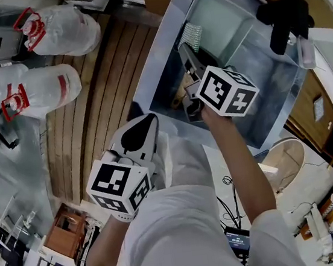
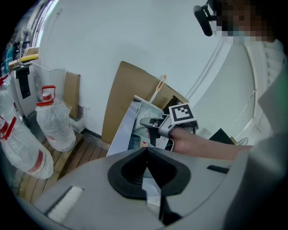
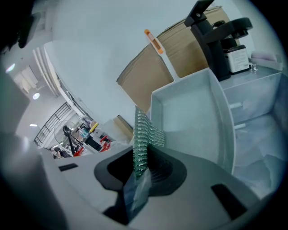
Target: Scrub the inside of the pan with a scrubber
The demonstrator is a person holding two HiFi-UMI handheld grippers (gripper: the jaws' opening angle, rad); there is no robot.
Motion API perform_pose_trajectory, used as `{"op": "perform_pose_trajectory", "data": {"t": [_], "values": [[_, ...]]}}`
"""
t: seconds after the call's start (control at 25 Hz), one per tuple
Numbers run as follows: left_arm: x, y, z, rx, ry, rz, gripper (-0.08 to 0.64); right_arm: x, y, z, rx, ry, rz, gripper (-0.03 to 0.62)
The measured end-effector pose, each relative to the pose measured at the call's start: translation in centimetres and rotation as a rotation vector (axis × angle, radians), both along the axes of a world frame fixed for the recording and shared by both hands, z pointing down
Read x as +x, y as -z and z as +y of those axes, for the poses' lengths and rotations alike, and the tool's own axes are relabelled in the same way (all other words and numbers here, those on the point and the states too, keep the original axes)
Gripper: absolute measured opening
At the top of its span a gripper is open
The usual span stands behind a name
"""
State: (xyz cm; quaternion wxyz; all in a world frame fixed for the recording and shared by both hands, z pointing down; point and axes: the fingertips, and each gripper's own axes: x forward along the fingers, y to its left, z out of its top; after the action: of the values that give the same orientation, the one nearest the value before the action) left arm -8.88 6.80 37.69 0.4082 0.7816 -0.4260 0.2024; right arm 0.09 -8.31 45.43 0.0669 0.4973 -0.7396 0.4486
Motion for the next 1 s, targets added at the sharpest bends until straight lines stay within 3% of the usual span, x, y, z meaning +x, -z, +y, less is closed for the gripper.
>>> {"op": "perform_pose_trajectory", "data": {"t": [0.4, 1.0], "values": [[0.5, 0.1, 0.7, 0.001, -0.028, 0.0, 0.005, 4.4, -1.6, 1.7, -0.016, -0.105, 0.178, 0.066], [1.4, 0.6, 1.4, 0.013, -0.072, 0.009, 0.005, 9.3, -1.4, 4.7, -0.054, -0.254, 0.314, 0.066]]}}
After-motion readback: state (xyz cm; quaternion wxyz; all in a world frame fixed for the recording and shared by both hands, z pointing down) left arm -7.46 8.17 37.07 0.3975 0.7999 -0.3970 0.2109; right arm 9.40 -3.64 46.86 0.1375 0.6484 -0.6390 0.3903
